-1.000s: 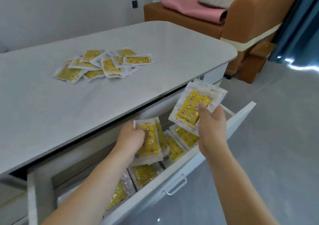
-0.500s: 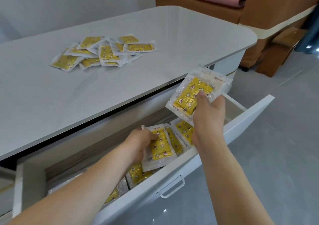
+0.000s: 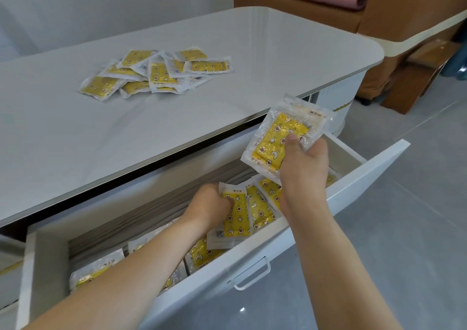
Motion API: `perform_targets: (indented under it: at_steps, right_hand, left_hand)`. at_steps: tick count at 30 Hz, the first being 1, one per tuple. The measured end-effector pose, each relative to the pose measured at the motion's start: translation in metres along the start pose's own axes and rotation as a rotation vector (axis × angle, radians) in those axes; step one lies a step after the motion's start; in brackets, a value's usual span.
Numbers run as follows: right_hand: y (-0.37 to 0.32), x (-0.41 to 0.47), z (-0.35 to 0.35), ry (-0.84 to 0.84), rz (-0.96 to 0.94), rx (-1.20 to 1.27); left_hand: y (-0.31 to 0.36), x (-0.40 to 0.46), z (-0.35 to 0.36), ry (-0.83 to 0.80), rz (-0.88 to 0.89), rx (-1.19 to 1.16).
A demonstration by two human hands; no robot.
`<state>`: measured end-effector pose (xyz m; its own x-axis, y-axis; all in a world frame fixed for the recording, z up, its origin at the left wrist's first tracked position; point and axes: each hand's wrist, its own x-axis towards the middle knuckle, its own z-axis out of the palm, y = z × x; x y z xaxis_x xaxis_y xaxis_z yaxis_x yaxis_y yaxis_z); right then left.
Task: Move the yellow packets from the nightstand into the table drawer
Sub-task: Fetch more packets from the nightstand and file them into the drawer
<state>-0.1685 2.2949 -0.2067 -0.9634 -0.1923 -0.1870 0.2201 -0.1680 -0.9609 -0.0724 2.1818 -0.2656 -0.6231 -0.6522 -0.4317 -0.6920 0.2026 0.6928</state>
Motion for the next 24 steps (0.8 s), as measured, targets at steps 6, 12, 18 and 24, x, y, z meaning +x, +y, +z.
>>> perform_targets:
  at_steps: [6,12,18,24]
  right_hand:
    - [0.002,-0.002,0.003,-0.005,-0.055,-0.098]
    - [0.001,-0.006,0.004,-0.054,-0.057,-0.202]
    - [-0.001,-0.009,0.006,-0.228,0.040,-0.330]
    - [-0.001,-0.011,0.007,-0.337,0.116,-0.322]
  left_hand:
    - [0.001,-0.004,-0.006,0.042,0.143,0.188]
    - [0.000,-0.010,-0.041,0.055,0.065,0.065]
    - [-0.032,-0.023,-0.073,0.042,-0.101,-0.014]
    - [-0.050,-0.012,-0.062,0.061,-0.092,0.104]
